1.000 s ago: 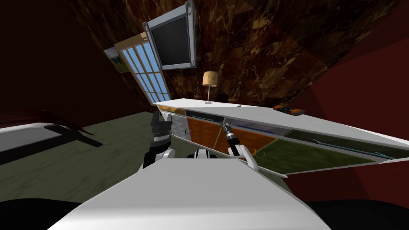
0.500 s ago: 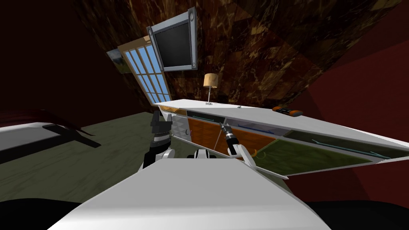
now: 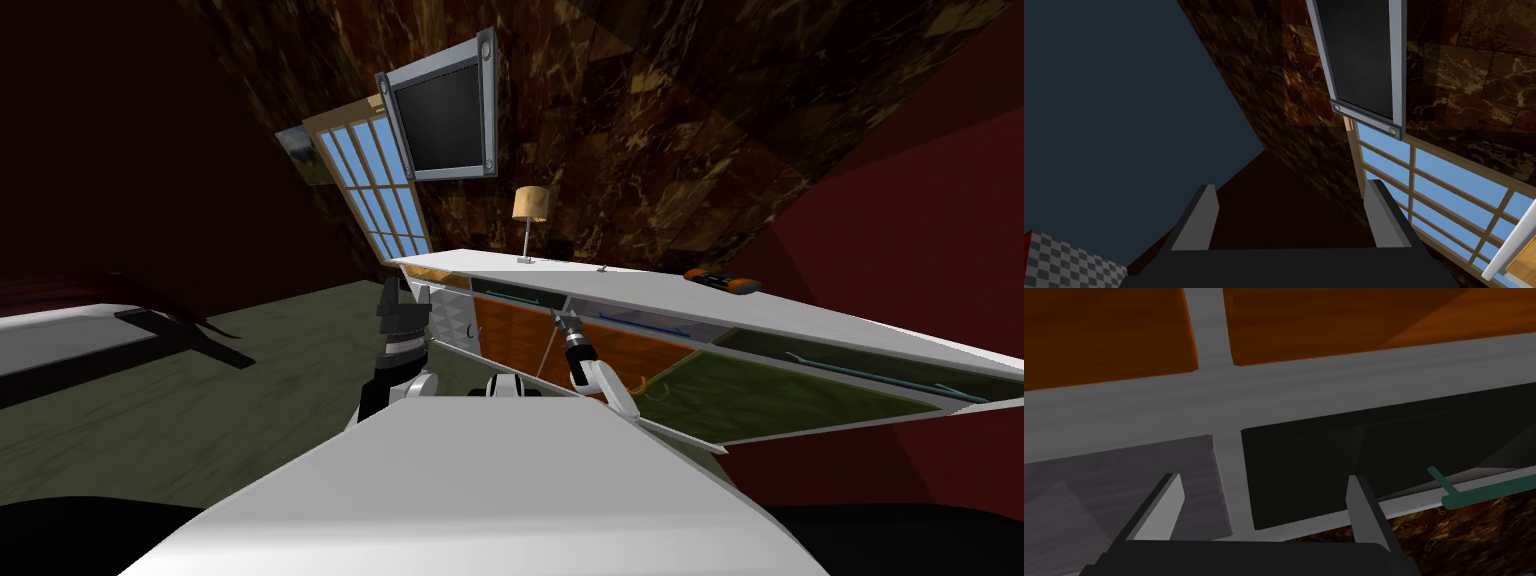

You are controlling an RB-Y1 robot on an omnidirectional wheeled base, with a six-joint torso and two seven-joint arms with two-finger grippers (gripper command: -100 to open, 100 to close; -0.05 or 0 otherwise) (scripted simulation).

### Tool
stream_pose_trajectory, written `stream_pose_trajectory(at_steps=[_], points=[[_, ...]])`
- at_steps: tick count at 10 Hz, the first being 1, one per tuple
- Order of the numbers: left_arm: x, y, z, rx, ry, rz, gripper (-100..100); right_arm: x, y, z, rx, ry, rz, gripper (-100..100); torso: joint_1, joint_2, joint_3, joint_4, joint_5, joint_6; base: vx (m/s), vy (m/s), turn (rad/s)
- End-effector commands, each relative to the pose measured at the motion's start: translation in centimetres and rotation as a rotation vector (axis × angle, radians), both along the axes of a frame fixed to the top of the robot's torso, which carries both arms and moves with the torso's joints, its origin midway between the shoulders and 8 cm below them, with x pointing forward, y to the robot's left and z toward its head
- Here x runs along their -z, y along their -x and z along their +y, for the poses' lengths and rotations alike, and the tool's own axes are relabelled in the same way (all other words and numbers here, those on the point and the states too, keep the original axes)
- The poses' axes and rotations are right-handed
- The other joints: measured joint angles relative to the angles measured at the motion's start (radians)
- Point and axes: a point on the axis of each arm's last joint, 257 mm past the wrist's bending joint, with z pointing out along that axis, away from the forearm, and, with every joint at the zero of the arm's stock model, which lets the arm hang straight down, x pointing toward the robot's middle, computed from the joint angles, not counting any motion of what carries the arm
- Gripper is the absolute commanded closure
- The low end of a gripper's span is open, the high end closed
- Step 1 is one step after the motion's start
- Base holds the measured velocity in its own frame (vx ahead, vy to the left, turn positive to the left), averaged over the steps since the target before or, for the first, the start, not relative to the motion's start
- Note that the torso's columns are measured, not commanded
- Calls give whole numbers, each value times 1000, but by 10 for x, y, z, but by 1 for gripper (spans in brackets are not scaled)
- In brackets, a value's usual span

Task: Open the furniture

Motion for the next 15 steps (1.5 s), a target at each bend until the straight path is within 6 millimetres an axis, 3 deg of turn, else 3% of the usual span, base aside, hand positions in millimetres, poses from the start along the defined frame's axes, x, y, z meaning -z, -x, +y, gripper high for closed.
stream_pose_trajectory(at_steps=[1, 8, 15], points=[[0, 0, 0, 0, 0, 0, 0, 16, -1, -14, 46, 62, 38, -100, -1, -1, -1, 0, 0, -1, 2, 18, -12], [0, 0, 0, 0, 0, 0, 0, 33, -4, -46, 198, 396, 100, -100, -2, -3, -3, 2, 0, -4, 7, 46, 32], [0, 0, 0, 0, 0, 0, 0, 30, 1, -73, 347, 666, 122, -100, 7, 2, 2, 3, 3, -4, 1, 56, 41]])
